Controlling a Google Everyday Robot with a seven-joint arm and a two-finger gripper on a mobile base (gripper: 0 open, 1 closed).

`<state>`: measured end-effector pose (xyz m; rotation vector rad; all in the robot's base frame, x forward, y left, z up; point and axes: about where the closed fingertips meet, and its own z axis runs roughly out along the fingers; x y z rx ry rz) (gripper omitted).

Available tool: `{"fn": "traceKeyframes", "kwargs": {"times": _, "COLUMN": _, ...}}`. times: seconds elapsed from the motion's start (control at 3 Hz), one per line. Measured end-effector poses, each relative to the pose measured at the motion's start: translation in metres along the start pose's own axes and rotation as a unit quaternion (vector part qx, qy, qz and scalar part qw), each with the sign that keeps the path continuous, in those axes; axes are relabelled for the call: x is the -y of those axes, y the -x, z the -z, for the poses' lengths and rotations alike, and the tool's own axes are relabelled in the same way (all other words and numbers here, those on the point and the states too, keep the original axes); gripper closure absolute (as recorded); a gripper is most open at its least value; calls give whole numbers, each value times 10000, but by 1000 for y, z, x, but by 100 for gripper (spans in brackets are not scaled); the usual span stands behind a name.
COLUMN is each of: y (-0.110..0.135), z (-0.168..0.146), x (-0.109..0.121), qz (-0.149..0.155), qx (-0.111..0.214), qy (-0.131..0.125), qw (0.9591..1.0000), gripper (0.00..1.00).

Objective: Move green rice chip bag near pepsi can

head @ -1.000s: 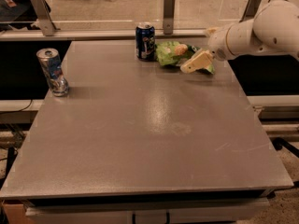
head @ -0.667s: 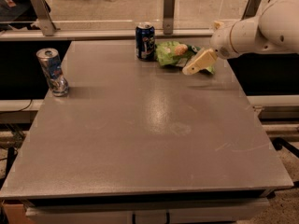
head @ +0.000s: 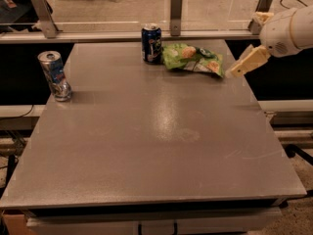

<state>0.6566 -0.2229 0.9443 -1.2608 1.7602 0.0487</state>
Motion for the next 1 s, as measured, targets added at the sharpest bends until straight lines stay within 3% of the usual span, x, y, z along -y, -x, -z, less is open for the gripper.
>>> {"fn": "traceKeyframes", "kwargs": {"times": 0.67, "y": -10, "z": 120, "x": -13, "qz": 414, "qx": -478, "qy": 34, "qw": 9980, "gripper": 0}}
{"fn": "traceKeyframes", "kwargs": {"times": 1.0, "y": -11, "z": 122, "x": -16, "qz": 418, "qx": -493, "qy": 81, "qw": 9979, "gripper": 0}}
